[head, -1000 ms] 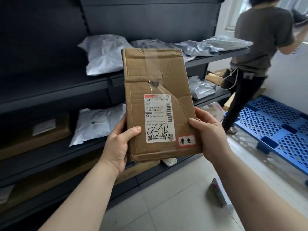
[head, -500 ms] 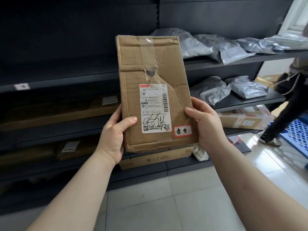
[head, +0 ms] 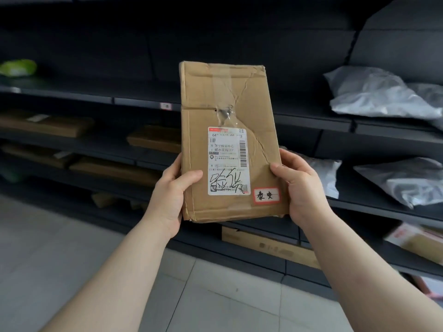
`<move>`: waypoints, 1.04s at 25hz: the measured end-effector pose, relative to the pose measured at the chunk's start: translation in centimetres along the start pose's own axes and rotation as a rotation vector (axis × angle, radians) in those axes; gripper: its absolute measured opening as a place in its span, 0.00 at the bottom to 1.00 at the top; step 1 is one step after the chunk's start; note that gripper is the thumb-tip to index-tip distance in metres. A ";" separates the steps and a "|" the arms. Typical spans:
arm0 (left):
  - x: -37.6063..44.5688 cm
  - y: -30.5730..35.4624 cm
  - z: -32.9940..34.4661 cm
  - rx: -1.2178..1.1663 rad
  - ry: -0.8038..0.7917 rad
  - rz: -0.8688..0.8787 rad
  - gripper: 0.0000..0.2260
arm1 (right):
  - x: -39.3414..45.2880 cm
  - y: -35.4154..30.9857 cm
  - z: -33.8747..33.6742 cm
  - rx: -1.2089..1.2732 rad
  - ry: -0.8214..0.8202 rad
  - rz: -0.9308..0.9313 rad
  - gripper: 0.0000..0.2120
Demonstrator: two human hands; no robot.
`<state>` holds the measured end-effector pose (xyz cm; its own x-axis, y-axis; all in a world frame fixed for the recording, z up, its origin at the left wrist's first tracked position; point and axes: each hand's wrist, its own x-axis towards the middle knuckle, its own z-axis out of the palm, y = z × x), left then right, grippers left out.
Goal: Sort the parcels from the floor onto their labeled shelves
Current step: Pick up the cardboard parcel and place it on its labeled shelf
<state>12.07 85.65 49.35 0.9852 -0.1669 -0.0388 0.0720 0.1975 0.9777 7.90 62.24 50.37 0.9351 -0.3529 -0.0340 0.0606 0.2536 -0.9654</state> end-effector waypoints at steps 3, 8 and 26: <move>-1.3 0.6 -1.3 0.035 0.086 0.016 0.22 | 0.6 0.4 1.9 -0.019 -0.060 0.026 0.16; -3.5 1.3 -3.9 0.046 0.231 0.043 0.16 | 1.2 1.4 5.6 -0.060 -0.193 0.075 0.16; -1.8 6.7 -24.0 0.035 0.459 0.063 0.13 | 3.3 6.7 29.0 -0.120 -0.382 0.121 0.17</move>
<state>14.50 110.46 51.02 0.9549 0.2911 -0.0586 0.0121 0.1592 0.9872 21.54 88.89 51.32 0.9967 0.0377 -0.0723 -0.0774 0.1580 -0.9844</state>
